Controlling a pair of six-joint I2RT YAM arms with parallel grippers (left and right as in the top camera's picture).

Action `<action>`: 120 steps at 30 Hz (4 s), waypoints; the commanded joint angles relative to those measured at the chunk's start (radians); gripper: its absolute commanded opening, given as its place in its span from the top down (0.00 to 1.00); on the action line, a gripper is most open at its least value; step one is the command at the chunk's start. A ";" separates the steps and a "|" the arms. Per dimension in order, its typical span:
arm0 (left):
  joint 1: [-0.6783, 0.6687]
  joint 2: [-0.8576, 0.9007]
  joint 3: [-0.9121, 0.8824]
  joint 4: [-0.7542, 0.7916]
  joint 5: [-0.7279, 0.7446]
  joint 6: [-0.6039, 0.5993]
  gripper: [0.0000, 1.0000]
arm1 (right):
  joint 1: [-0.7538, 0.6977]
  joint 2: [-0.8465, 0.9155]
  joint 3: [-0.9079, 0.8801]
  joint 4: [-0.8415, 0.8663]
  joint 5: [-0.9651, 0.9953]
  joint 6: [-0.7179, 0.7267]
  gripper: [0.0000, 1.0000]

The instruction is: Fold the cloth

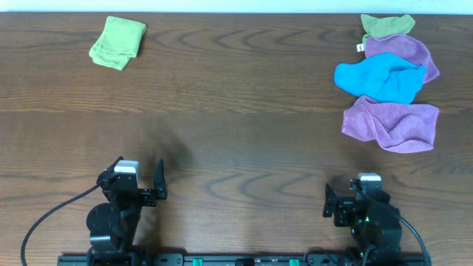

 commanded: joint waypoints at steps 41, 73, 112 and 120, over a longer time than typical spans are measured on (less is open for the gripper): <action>0.007 -0.006 -0.023 -0.007 -0.003 -0.006 0.05 | -0.007 -0.007 -0.009 0.371 0.222 0.567 0.01; 0.007 -0.006 -0.023 -0.007 -0.003 -0.006 0.05 | -0.786 1.213 0.455 0.626 -0.241 0.604 0.01; 0.007 -0.006 -0.023 -0.007 -0.003 -0.006 0.05 | -0.850 1.543 0.602 0.551 -0.326 0.621 0.91; 0.007 -0.006 -0.023 -0.007 -0.003 -0.006 0.05 | -0.850 1.541 0.663 0.579 -0.496 0.626 0.99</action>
